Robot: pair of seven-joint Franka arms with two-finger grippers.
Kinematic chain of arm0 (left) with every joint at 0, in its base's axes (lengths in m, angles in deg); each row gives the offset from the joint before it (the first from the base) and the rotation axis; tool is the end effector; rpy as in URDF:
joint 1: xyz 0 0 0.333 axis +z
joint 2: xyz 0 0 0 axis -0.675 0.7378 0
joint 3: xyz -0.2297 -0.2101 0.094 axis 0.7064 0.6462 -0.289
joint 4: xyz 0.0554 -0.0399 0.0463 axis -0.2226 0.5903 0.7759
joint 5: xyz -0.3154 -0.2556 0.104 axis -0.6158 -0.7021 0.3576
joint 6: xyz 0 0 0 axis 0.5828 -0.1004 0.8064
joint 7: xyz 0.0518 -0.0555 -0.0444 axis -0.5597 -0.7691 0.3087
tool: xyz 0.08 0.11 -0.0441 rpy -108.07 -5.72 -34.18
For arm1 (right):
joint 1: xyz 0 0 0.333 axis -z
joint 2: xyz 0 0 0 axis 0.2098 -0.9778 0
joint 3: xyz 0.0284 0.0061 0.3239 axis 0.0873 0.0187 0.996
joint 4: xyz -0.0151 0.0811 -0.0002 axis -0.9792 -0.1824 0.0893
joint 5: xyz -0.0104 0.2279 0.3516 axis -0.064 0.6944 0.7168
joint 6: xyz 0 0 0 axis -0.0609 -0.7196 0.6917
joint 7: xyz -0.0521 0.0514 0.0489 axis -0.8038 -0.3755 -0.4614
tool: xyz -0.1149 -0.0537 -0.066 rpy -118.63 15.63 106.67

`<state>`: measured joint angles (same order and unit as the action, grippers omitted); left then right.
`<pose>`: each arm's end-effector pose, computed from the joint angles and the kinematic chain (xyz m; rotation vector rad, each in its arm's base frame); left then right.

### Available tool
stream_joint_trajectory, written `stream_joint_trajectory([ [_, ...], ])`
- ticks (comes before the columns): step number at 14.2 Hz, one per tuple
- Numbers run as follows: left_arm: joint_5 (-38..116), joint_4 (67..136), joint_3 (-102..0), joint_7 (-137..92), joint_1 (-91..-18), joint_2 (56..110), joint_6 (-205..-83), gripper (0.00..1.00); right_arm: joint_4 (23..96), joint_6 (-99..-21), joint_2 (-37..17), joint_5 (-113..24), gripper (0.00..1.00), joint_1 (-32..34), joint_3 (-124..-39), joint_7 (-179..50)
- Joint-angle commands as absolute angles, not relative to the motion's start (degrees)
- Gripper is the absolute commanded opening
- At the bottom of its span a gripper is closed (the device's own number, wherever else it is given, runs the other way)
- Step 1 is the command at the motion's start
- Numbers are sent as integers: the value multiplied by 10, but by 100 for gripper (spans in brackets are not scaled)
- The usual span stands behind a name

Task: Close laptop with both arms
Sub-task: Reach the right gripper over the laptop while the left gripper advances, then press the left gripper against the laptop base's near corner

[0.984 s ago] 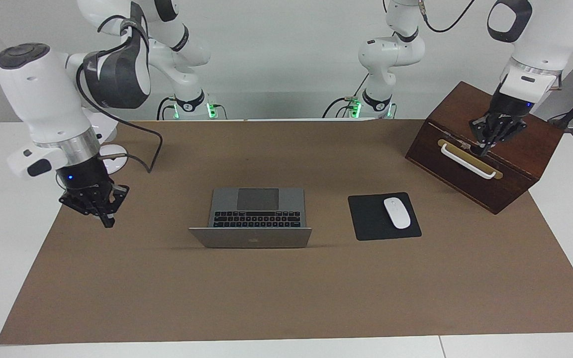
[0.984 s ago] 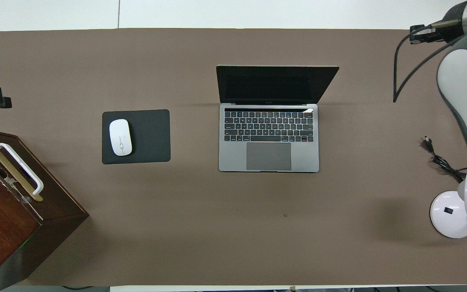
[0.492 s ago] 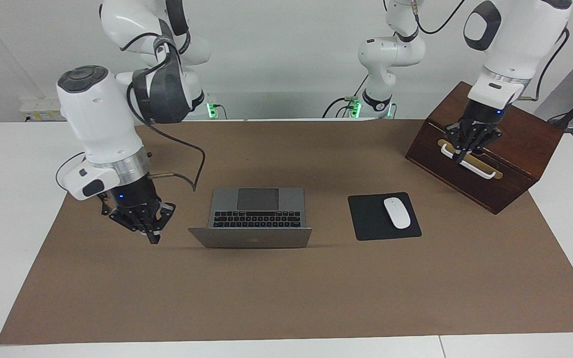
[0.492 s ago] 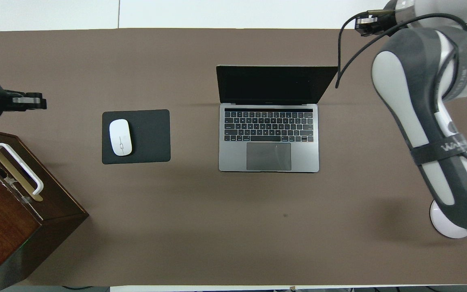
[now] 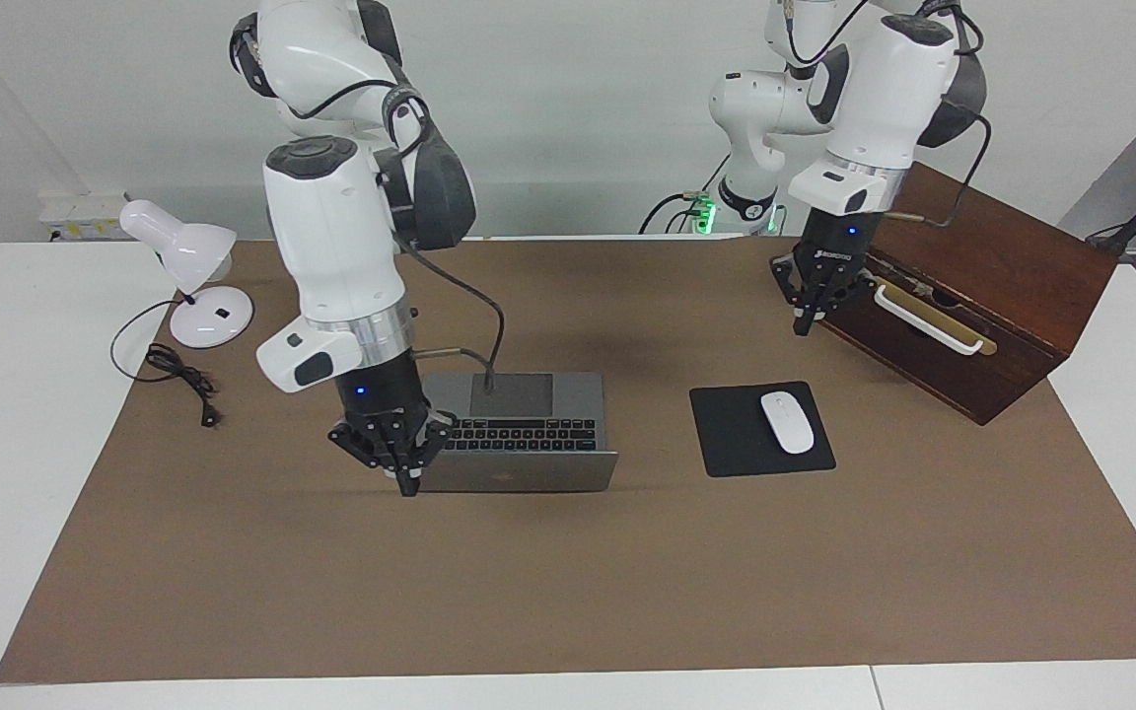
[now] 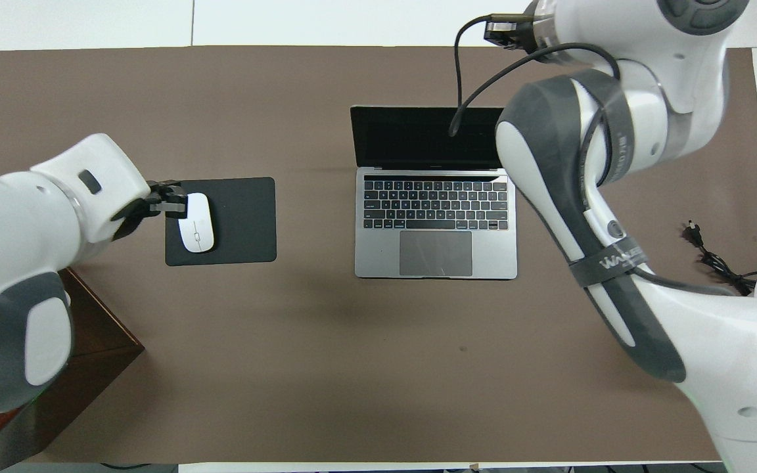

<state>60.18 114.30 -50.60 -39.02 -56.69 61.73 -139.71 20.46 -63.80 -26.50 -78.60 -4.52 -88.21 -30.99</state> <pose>0.5403 -0.1777 0.5092 2.9422 -0.4318 0.6116 0.7657 0.2267 0.5145 -2.9560 0.1965 -0.6457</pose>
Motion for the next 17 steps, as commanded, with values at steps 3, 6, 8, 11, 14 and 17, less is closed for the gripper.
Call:
stream_joint_trajectory([
  [3,595,1263,-514,-380,-639,572,-1543,0,186,-683,-303,-832,0,-71,-884,-238],
  [6,595,1302,-514,-376,-675,591,-1644,0,186,-682,-302,-832,0,-72,-883,-239],
  [8,595,1311,-514,-371,-695,613,-1685,0,186,-681,-302,-831,0,-72,-881,-239],
  [11,595,1326,-514,-367,-736,667,-1780,0,187,-673,-301,-830,0,-71,-880,-239],
  [14,595,1331,-514,-359,-757,725,-1867,0,187,-679,-301,-827,0,-66,-878,-239],
  [17,597,1331,-515,-367,-760,757,-1910,0,187,-693,-303,-826,0,-62,-878,-241],
])
